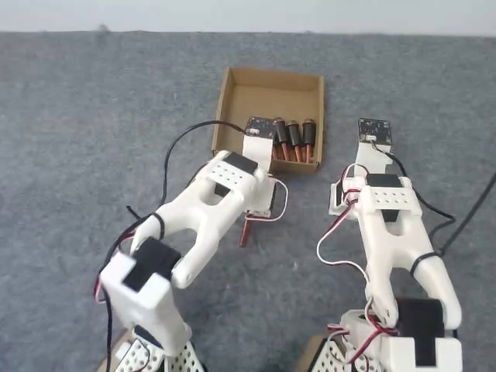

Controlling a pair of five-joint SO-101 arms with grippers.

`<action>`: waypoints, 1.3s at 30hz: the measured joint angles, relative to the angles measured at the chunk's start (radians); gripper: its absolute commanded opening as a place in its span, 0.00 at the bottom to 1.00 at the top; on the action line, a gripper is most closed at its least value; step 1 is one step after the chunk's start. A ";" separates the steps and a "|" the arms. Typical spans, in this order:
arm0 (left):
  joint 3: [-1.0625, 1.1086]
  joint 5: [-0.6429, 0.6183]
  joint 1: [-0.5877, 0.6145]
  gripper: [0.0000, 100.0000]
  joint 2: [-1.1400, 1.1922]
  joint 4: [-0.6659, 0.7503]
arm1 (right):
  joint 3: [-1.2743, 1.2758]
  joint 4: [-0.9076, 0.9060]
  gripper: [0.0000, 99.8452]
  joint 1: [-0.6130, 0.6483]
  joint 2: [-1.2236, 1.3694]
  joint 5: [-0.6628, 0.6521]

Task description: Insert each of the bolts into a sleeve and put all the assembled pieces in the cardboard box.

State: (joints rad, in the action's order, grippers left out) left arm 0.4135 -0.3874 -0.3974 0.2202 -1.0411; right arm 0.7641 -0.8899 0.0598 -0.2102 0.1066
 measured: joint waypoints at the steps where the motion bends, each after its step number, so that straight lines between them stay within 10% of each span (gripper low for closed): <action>1: 0.020 0.003 0.006 0.01 -0.017 0.018 | 0.000 0.000 0.01 0.000 0.000 0.000; 20: 0.130 0.005 0.394 0.01 -0.143 0.201 | 0.000 0.064 0.01 0.000 0.000 0.000; 39: 0.206 0.078 0.578 0.01 -0.147 0.292 | 0.000 0.710 0.01 0.000 0.009 0.000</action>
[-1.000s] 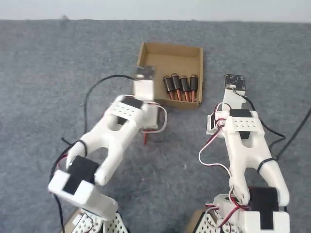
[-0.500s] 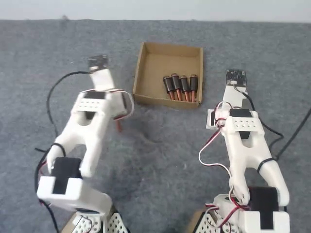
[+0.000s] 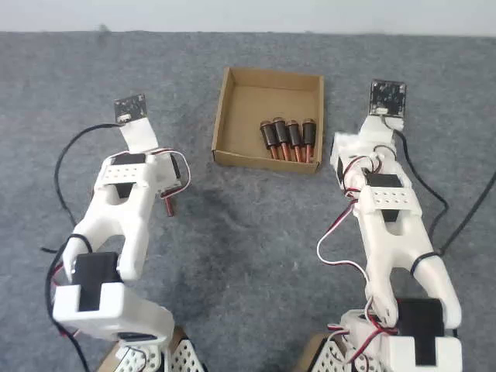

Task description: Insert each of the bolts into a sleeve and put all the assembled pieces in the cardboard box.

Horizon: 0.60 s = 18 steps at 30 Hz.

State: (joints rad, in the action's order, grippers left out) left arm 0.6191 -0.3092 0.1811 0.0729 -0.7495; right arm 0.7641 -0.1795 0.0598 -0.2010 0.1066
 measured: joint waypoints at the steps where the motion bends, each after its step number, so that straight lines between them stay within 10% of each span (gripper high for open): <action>1: 0.000 0.000 0.000 0.01 0.000 0.000 | 0.000 0.051 0.01 0.000 0.014 0.000; 18: 0.000 0.000 0.000 0.01 0.000 0.006 | 0.000 1.017 0.01 0.158 0.416 -0.002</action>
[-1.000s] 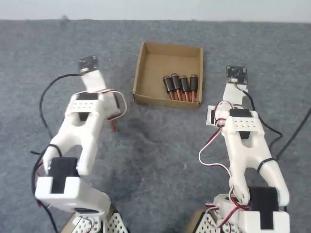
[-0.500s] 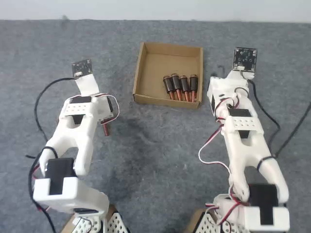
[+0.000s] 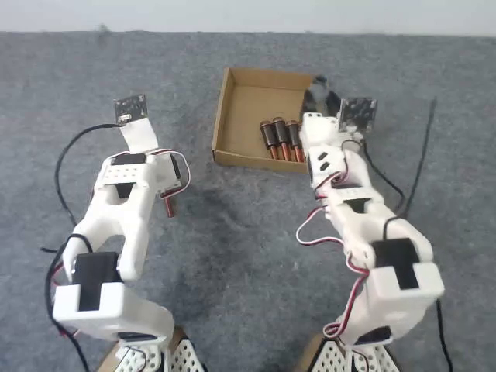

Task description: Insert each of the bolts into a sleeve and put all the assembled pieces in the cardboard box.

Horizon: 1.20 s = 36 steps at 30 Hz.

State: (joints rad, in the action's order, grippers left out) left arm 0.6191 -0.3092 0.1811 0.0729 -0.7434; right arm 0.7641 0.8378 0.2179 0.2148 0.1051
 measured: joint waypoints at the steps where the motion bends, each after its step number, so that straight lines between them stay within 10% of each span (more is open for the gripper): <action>1: 0.000 0.000 0.000 0.01 0.000 0.009 | 0.002 0.052 0.01 0.012 0.011 -0.012; 36: 0.000 0.000 0.000 0.01 0.000 0.029 | 0.802 0.870 0.01 0.321 0.015 -0.175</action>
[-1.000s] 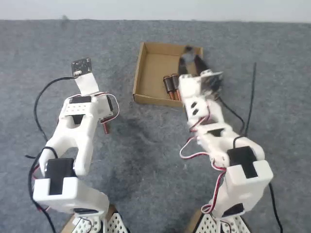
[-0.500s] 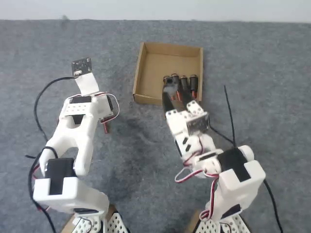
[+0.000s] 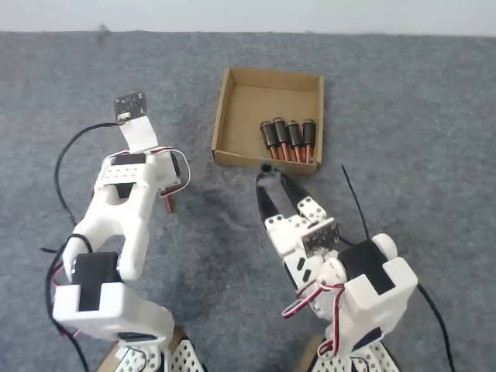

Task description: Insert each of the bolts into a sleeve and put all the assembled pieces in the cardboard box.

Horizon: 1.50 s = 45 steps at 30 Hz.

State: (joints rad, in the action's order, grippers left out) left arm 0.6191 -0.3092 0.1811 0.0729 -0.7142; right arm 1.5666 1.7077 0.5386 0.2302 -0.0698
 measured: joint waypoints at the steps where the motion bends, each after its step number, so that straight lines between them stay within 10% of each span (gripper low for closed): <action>1: 0.000 0.000 0.000 0.01 0.000 0.000 | 0.021 0.012 0.01 0.006 0.000 0.012; 24: -0.003 0.000 -0.198 0.01 -0.178 0.014 | 0.061 0.002 0.01 0.021 -0.026 0.106; 45: -0.003 0.000 -0.391 0.01 -0.242 0.304 | 0.061 -0.021 0.01 0.029 -0.026 0.106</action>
State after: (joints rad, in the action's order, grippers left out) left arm 0.6160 -0.3092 -0.2102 -0.1695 -0.4104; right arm 1.6280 1.6863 0.5677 0.2041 0.0361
